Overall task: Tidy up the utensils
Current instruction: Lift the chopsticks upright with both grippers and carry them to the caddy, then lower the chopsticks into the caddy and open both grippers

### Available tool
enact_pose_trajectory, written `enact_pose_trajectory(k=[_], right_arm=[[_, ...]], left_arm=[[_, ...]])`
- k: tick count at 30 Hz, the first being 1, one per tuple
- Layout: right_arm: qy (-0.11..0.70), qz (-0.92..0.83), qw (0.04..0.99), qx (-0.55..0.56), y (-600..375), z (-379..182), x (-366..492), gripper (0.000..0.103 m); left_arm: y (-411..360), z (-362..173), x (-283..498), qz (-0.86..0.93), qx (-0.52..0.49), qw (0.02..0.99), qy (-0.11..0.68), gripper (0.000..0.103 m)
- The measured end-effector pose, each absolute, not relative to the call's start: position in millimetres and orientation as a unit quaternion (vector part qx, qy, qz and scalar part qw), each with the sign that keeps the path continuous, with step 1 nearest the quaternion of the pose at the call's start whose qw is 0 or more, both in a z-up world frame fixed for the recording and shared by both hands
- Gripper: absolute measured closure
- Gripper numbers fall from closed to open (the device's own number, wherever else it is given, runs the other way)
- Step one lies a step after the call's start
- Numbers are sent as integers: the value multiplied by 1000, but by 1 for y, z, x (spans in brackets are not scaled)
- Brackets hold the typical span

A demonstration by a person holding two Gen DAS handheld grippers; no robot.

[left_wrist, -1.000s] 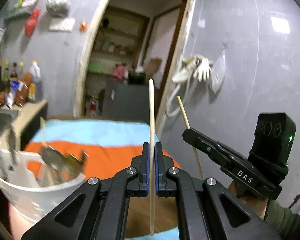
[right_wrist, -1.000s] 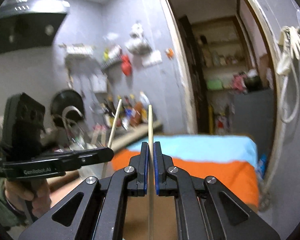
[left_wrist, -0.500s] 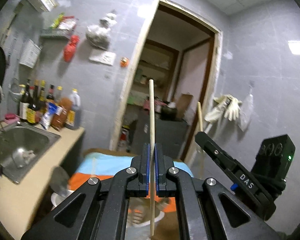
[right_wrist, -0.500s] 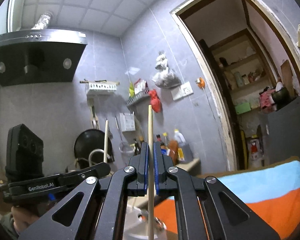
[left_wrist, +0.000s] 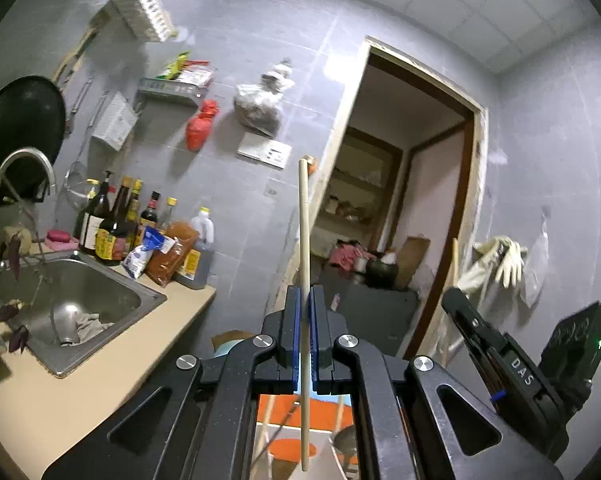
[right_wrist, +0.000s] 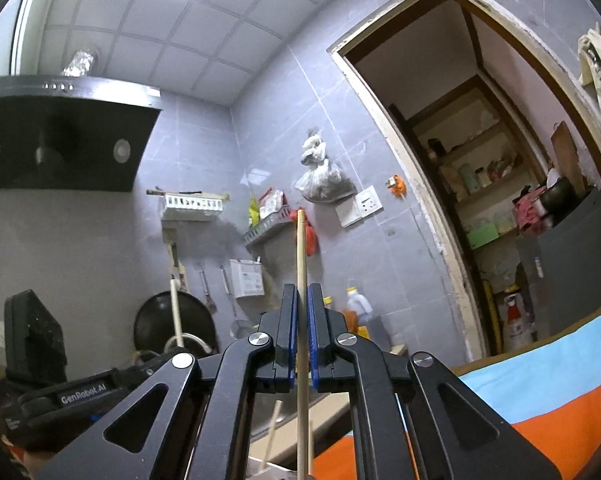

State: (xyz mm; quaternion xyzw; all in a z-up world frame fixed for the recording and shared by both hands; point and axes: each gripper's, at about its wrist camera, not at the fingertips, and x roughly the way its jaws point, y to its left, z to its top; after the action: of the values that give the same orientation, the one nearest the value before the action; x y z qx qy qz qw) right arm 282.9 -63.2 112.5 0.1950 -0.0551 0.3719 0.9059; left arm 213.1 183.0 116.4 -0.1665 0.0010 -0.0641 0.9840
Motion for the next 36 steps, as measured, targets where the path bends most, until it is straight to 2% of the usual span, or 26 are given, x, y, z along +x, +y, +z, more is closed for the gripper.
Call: enact_pose_trajectory(k=[9,26,36], right_arm=[[-60,358,912,189,-58,106,285,100],[-61,322,931,162,-46,90,280,100],[-56,318,936,144,-42,84,276,99]], left_arm=[[206,121,202,-25,-164,986,-25,101],[187,72,204,11,-137,990,-28,101],[171,60,216,6,-109,994,22,101]])
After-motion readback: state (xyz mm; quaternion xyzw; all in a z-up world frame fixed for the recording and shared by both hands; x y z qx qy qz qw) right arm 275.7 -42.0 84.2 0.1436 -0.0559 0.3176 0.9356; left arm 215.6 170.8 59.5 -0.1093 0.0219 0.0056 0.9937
